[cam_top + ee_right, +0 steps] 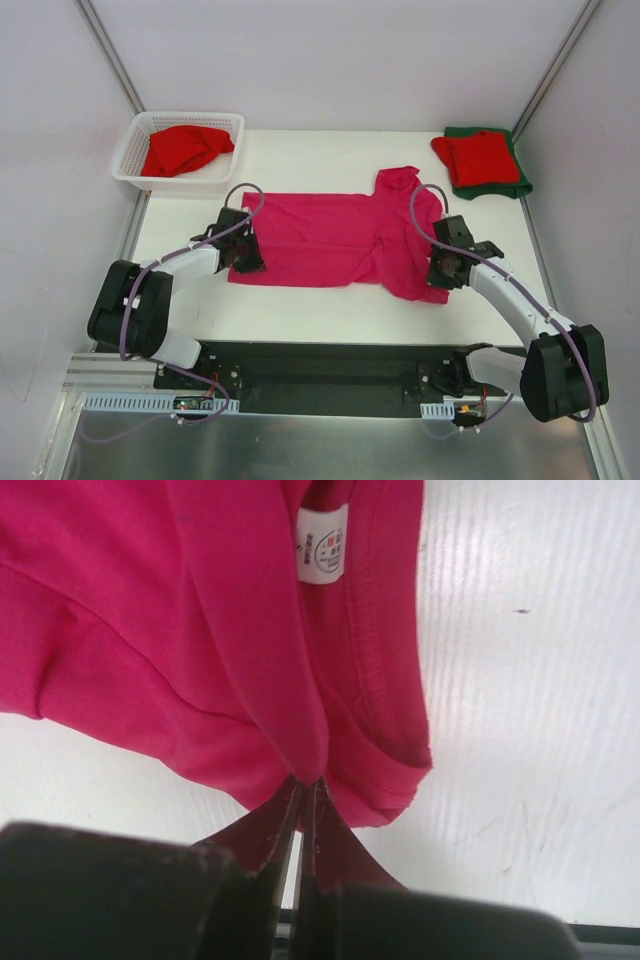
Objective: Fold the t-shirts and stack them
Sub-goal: Fold the flattened tshirt in 1/3 of the way
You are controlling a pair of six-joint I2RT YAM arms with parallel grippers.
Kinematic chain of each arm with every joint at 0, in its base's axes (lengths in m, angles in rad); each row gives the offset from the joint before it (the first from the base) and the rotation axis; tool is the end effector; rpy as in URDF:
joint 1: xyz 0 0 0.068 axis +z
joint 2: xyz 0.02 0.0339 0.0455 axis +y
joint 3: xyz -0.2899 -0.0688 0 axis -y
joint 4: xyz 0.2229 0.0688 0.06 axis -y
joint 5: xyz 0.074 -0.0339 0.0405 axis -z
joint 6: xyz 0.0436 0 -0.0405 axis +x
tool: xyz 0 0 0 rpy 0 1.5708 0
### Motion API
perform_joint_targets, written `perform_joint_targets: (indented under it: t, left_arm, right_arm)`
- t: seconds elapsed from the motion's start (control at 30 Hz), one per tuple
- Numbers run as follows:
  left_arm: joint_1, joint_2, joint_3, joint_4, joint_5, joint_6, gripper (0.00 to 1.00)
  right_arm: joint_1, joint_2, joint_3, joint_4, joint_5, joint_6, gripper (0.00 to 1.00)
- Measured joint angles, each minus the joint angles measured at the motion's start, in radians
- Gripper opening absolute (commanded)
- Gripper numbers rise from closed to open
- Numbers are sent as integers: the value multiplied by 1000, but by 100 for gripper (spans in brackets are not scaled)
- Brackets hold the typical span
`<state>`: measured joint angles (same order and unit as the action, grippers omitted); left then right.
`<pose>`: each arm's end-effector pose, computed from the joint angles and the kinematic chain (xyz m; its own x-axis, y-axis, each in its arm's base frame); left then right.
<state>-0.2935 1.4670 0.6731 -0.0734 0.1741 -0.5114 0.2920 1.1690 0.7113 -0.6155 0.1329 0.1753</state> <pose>0.2512 -0.0838 0.1958 -0.8285 -0.2531 -0.4995 -0.0152 0.9018 -0.4318 0.1827 0.0489 0.2326 -0.8678 -0.0804 -0.4903 -0.0745 0.9967 -0.0314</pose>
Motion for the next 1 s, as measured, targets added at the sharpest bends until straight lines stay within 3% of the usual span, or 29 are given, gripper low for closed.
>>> perform_joint_targets:
  t: [0.37, 1.0]
  left_arm:
    - [27, -31, 7, -102, -41, 20, 0]
    - [40, -35, 24, -169, -99, 34, 0]
  right_arm:
    - [8, 24, 107, -132, 153, 29, 1]
    - [11, 92, 155, -239, 320, 56, 1]
